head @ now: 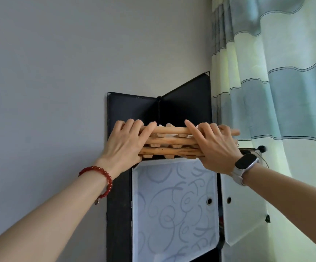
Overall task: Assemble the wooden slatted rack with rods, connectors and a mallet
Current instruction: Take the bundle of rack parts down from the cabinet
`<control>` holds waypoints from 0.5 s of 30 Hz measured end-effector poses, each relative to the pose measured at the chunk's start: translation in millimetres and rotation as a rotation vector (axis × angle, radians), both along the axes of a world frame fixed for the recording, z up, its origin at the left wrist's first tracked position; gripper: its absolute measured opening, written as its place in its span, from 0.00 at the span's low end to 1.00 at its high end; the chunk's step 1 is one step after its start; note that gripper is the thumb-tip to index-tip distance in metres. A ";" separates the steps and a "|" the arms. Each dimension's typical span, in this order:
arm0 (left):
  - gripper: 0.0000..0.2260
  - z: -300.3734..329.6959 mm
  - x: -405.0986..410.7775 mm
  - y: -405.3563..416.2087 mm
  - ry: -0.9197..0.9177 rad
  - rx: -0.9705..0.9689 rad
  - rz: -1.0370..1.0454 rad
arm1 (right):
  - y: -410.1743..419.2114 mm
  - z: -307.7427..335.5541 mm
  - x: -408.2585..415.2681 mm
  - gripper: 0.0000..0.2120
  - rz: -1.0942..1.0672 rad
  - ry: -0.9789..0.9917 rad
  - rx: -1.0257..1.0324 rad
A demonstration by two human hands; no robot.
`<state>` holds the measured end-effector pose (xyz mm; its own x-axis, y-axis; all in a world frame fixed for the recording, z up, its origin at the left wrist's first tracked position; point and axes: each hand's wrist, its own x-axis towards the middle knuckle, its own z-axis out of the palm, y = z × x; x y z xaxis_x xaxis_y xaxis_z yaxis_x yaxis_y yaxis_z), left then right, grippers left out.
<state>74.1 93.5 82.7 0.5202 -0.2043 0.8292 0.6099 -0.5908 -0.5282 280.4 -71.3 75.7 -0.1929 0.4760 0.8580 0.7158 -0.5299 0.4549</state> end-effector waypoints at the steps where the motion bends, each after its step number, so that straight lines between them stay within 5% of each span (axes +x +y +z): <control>1: 0.44 -4.0 0.5 -2.1 -0.010 0.003 0.005 | -0.9 -5.2 0.6 0.46 0.008 0.009 0.001; 15: 0.42 -16.5 17.9 -15.8 -0.139 0.020 0.176 | 6.9 -18.9 2.5 0.46 0.031 0.017 0.146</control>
